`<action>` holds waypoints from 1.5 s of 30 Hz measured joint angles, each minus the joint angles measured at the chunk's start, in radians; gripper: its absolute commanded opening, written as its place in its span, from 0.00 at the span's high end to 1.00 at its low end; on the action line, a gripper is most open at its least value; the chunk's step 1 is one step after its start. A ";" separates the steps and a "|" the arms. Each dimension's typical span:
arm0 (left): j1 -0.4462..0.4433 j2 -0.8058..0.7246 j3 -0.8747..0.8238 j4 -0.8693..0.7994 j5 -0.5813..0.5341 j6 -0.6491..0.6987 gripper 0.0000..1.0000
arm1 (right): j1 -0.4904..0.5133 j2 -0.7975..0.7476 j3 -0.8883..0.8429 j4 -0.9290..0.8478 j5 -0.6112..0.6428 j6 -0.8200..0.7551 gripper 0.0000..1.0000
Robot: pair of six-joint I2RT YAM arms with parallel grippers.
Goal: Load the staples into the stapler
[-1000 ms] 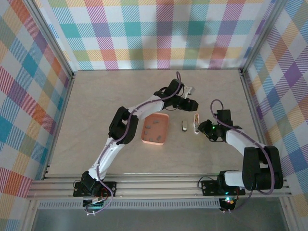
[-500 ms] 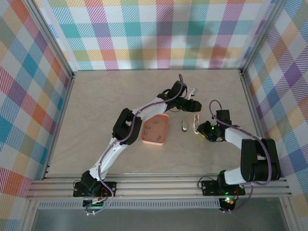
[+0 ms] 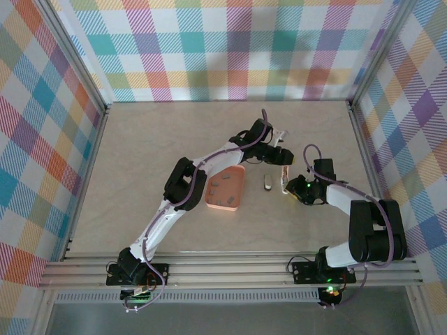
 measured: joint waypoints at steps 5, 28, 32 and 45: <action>-0.001 0.000 0.000 -0.026 0.021 0.011 0.59 | 0.000 0.006 0.006 -0.003 -0.003 -0.008 0.77; -0.034 -0.013 -0.018 -0.113 0.079 0.117 0.70 | 0.000 0.018 0.019 -0.011 -0.007 -0.015 0.79; -0.035 -0.049 -0.064 -0.128 0.078 0.139 0.71 | 0.000 0.016 0.019 -0.013 -0.007 -0.015 0.78; -0.037 -0.093 -0.154 -0.143 0.051 0.178 0.75 | 0.000 -0.084 0.017 -0.092 0.059 -0.026 0.73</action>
